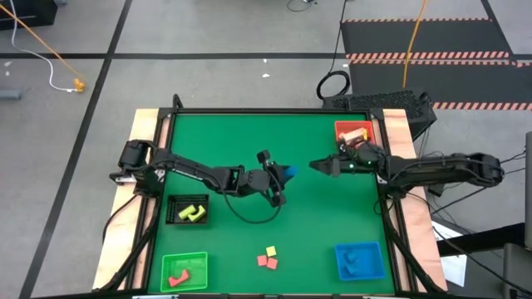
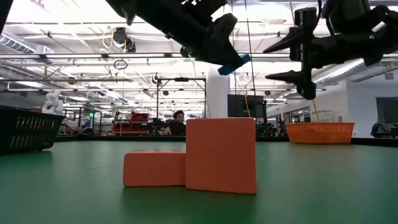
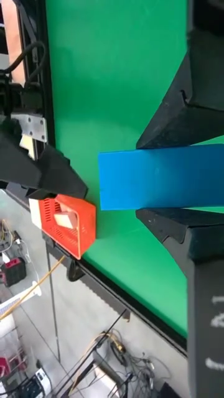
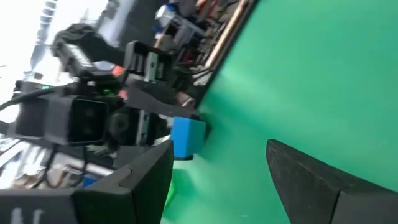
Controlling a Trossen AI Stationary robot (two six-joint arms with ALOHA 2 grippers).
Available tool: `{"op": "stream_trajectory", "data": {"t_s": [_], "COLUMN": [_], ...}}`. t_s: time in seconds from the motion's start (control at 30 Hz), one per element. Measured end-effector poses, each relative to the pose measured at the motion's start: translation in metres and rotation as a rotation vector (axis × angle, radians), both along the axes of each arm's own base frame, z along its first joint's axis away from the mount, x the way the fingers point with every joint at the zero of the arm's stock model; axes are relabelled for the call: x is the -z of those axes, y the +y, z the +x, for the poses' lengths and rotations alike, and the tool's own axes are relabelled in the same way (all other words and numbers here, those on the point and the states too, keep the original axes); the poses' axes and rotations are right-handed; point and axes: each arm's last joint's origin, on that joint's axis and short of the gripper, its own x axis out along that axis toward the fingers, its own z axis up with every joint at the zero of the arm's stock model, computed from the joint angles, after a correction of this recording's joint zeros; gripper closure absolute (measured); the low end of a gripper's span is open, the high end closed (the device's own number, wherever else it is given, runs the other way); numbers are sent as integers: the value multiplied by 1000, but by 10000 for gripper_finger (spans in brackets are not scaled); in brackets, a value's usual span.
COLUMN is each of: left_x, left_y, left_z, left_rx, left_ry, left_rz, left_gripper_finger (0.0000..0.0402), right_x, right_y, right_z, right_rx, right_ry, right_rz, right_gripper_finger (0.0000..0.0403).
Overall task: Sort & place blocks by color
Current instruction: Put the blue wooden block into the blue basket
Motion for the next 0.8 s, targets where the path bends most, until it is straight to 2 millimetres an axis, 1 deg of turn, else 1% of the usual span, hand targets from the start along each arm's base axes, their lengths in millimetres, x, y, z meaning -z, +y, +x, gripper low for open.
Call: {"op": "stream_trajectory", "data": {"t_s": [0.13, 0.23, 0.4, 0.5, 0.6, 0.7, 0.8], "left_x": [0, 0, -1, -1, -1, -1, -1], "left_y": [4, 6, 7, 7, 7, 7, 8], "left_z": [0, 1, 1, 1, 1, 1, 1], "left_rx": [-8, -11, 3, 11, 13, 19, 20], "left_ry": [1, 5, 11, 17, 23, 30, 37], "left_rz": [3, 9, 49, 68, 70, 85, 100], "left_gripper_finger": [270, 270, 270, 270, 270, 270, 270], "right_x": [-5, -10, -13, -15, -17, -16, -15], "right_y": [6, 10, 16, 15, 14, 14, 14], "right_z": [7, 18, 44, 60, 71, 77, 79], "right_rx": [44, 51, 28, 20, 17, 7, -6], "right_ry": [18, 33, 84, 108, 116, 130, 135], "right_rz": [-33, -59, -95, -112, -129, -140, -129], "right_gripper_finger": [156, 156, 156, 156, 156, 159, 179]}}
